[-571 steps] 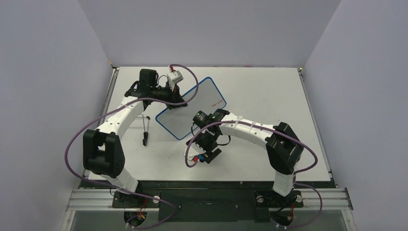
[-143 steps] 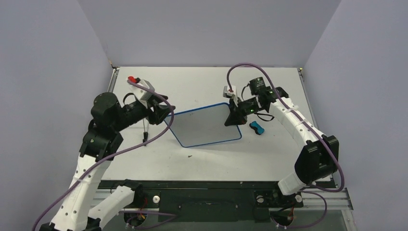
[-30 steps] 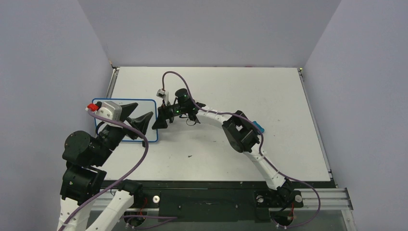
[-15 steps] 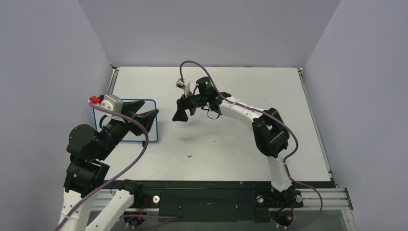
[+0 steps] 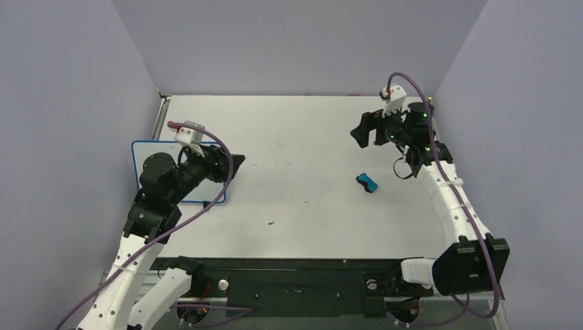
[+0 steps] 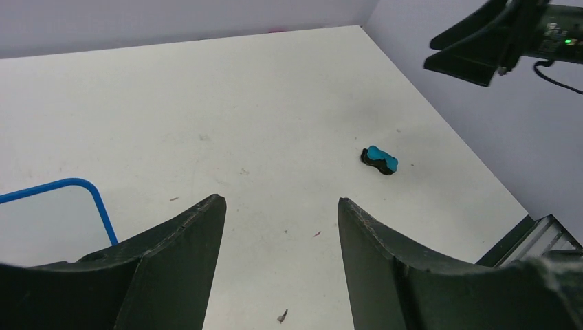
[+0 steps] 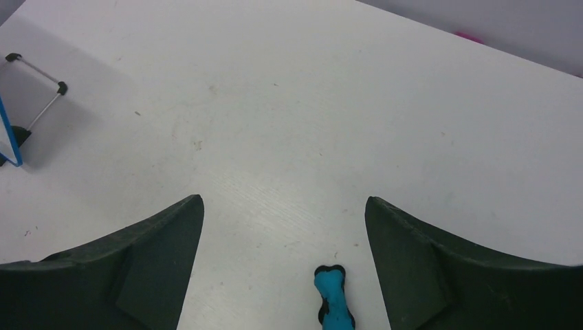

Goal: Erase the whiteboard
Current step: Reset both arms

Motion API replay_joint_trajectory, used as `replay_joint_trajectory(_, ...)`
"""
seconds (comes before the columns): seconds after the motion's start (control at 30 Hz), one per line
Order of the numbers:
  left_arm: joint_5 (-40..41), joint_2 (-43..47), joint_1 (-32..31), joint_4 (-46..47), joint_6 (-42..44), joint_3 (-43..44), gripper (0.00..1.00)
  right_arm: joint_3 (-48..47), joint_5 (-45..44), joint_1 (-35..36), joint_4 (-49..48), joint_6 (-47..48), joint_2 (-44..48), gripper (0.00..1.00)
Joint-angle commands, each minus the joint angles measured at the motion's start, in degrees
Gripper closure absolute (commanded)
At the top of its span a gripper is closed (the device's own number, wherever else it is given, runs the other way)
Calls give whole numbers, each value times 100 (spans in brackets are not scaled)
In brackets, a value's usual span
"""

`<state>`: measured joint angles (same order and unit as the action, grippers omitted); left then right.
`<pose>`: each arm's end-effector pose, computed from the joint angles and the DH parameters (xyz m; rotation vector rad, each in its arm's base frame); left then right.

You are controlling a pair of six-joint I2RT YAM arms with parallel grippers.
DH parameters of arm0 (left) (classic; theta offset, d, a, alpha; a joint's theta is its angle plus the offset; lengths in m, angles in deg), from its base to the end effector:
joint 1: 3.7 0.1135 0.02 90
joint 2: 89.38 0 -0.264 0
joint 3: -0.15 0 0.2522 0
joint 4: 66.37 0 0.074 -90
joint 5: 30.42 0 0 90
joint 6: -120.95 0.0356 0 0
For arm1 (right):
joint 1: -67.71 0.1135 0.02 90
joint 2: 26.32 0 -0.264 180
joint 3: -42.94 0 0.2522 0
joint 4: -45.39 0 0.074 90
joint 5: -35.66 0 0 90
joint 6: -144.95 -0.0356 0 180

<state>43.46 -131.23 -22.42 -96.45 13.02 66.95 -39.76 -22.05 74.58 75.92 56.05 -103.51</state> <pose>0.1482 -0.0606 0.3863 0.2308 1.6913 -0.7142 0.3023 0.0556 0.3511 -0.4958 1.9266 0.6284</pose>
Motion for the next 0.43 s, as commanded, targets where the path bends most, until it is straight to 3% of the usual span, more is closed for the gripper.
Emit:
replay_joint_trajectory(0.0, 151, -128, 56, 425, -64, 31, 42, 485, -481, -321, 150, -171, 962, 16)
replay_joint_trajectory(0.2, 163, -171, 78, 363, -45, 83, 42, 824, -2041, -623, 396, -201, 2031, 9)
replay_joint_trajectory(0.4, 169, -282, 96, 183, 158, 201, 42, 843, -2189, -865, 794, -196, 2674, 8)
